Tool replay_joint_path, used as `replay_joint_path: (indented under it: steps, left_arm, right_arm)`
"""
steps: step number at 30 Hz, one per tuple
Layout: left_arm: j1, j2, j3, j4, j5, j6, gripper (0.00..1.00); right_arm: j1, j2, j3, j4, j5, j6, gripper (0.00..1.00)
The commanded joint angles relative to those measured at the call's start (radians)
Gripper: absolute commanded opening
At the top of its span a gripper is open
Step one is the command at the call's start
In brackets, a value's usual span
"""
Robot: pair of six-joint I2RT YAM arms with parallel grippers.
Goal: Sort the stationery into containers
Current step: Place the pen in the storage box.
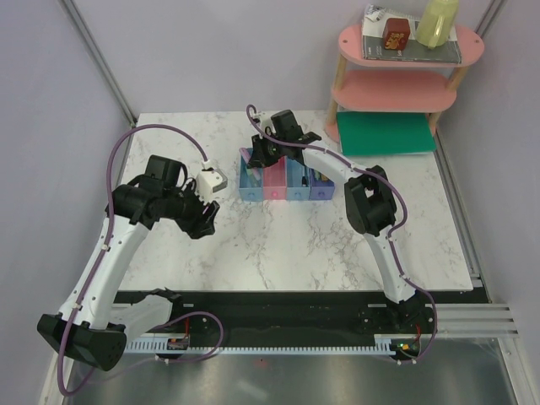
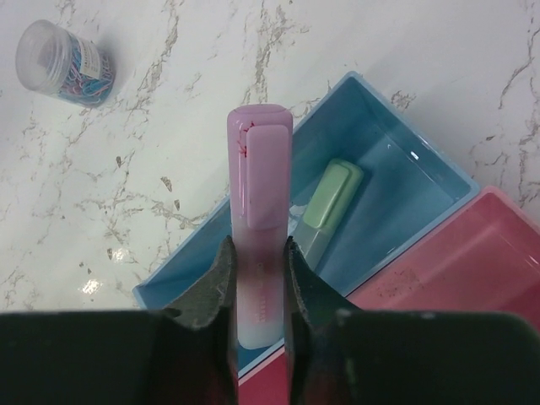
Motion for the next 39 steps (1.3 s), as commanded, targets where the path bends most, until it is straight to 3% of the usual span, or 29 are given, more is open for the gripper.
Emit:
replay_joint_path:
  steps: [1,10,14,20,25,29,34,39]
  left_arm:
    - [0.003,-0.022,0.020,0.004,0.033,0.037,0.61]
    - [0.003,-0.020,0.002,0.036,0.054,0.032,0.61]
    - [0.003,-0.016,-0.012,0.058,0.050,0.031,0.61]
    - [0.003,-0.002,-0.018,0.116,-0.075,0.034,0.62]
    - [0.032,0.043,-0.072,0.188,-0.202,0.011,0.68]
    - [0.139,0.116,-0.077,0.236,-0.133,-0.018,0.72]
    - [0.348,0.247,-0.029,0.265,-0.003,-0.017,0.73]
    - [0.434,0.337,-0.017,0.341,-0.016,0.015,0.73]
  right_arm:
    - [0.004,0.001,-0.002,0.038,0.014,-0.012,0.25]
    - [0.004,-0.084,-0.028,0.004,0.023,-0.055,0.43]
    - [0.004,-0.114,-0.038,-0.014,0.028,-0.075,0.45]
    - [0.004,-0.248,-0.086,-0.046,0.069,-0.129,0.45]
    - [-0.048,-0.410,-0.182,-0.160,0.132,-0.208,0.48]
    - [-0.163,-0.556,-0.348,-0.195,0.127,-0.204,0.48]
    - [-0.340,-0.740,-0.550,-0.286,0.127,-0.224,0.49]
    - [-0.414,-0.877,-0.675,-0.402,0.189,-0.287,0.61]
